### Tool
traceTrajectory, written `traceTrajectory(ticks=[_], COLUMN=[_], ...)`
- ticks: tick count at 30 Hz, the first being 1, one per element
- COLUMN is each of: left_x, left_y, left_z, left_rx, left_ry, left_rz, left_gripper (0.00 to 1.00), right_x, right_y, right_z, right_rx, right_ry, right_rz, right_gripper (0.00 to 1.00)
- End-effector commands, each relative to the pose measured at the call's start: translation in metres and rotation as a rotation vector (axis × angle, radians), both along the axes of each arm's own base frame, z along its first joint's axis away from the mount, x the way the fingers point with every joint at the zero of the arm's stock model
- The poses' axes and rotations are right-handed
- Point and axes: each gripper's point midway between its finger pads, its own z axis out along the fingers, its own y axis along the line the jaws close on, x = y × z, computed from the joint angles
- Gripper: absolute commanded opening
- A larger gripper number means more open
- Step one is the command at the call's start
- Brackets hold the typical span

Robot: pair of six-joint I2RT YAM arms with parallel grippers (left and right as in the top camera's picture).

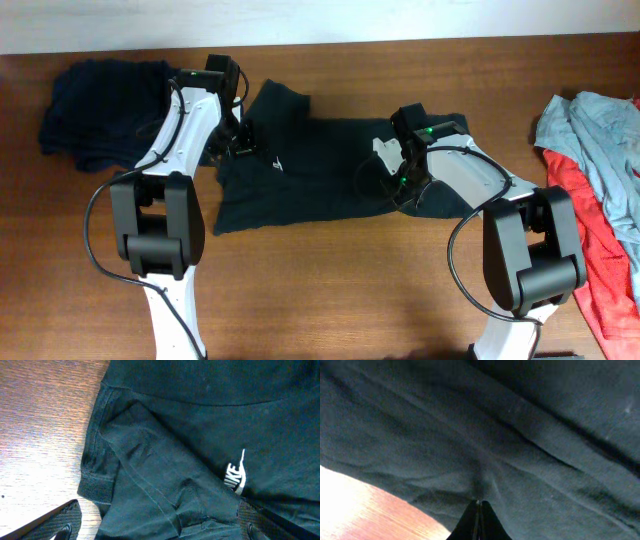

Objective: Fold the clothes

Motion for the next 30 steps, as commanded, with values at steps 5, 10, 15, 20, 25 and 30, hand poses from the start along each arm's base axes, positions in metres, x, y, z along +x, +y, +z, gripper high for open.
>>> traceTrajectory(ticks=[5,10,15,20,25,30], left_x=[0.002,0.002,0.002,0.002,0.002,0.002], left_y=[-0.002,-0.002,-0.002,-0.002,-0.002,-0.002], left_z=[0.003,0.003,0.003,0.003,0.003,0.003], left_rx=[-0.008,-0.008,-0.008,-0.009,-0.009,-0.008], left_ry=[-0.009,-0.009,-0.009,-0.009,-0.009,-0.009], left_rz=[-0.005,-0.005,-0.005,-0.006,-0.005,-0.006], left_gripper=[0.99,0.99,0.99,0.99,0.99,0.99], right_x=[0.002,-0.005,-0.022,-0.034,-0.026,-0.012], right_y=[0.007,0.006,0.006,0.008,0.009,0.011], right_z=[-0.004,-0.016,-0.025,-0.025,-0.021,-0.012], right_rx=[0.043,0.048,0.06,0.077,0.079,0.081], right_ry=[-0.004,0.004,0.054,0.104,0.08,0.041], right_rz=[0.007,0.008,0.008,0.008,0.008,0.01], right_gripper=[0.04,0.04,0.04,0.04,0.04,0.05])
